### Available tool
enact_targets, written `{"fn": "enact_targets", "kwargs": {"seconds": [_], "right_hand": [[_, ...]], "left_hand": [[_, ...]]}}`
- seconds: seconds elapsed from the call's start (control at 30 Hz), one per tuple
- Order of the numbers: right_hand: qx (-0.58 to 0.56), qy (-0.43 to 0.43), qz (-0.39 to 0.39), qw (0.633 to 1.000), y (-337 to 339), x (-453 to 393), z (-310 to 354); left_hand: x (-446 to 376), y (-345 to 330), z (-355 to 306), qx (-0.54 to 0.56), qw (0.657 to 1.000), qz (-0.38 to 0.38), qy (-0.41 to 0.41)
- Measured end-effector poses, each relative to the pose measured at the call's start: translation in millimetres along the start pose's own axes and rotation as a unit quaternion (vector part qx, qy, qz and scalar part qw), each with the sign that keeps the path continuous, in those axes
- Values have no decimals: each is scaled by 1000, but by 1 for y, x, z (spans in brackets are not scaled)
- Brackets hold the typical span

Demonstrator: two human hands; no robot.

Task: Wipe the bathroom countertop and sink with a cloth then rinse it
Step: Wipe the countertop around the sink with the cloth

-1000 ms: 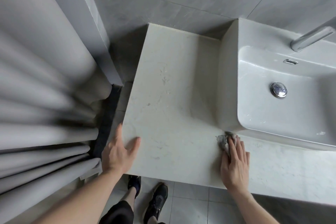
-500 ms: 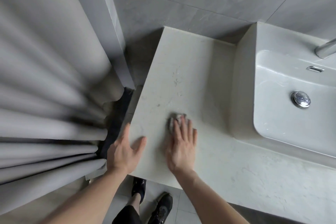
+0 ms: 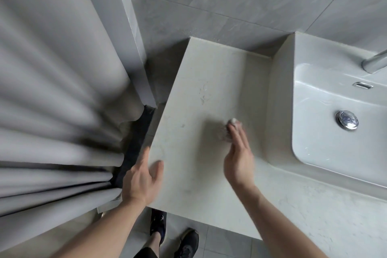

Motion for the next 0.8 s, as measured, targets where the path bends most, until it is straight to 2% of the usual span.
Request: {"fn": "enact_targets", "kwargs": {"seconds": [0.1, 0.17, 0.33, 0.53, 0.67, 0.73, 0.8], "right_hand": [[99, -67, 7, 993, 20, -5, -50], [140, -65, 30, 987, 15, 0, -62], [204, -133, 37, 969, -22, -1, -33], [161, 4, 140, 977, -96, -5, 45], [61, 103, 214, 969, -138, 4, 104], [16, 116, 237, 964, -146, 7, 116], [-57, 89, 228, 968, -135, 4, 112]], "left_hand": [[0, 0, 1, -3, 1000, 5, 3], [0, 0, 2, -2, 1000, 6, 5], [1, 3, -4, -2, 1000, -5, -13], [2, 3, -3, -6, 1000, -12, -15], [-1, 6, -6, -5, 999, -15, -31], [-1, 7, -6, -2, 999, -12, -37], [-1, 7, -5, 5, 999, -19, -40]]}}
Point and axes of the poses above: each hand's wrist, its own x-axis away from the middle knuckle, its own y-axis out of the back of the hand, z = x × y, the point moved 5 cm from there along -x, towards the middle knuckle
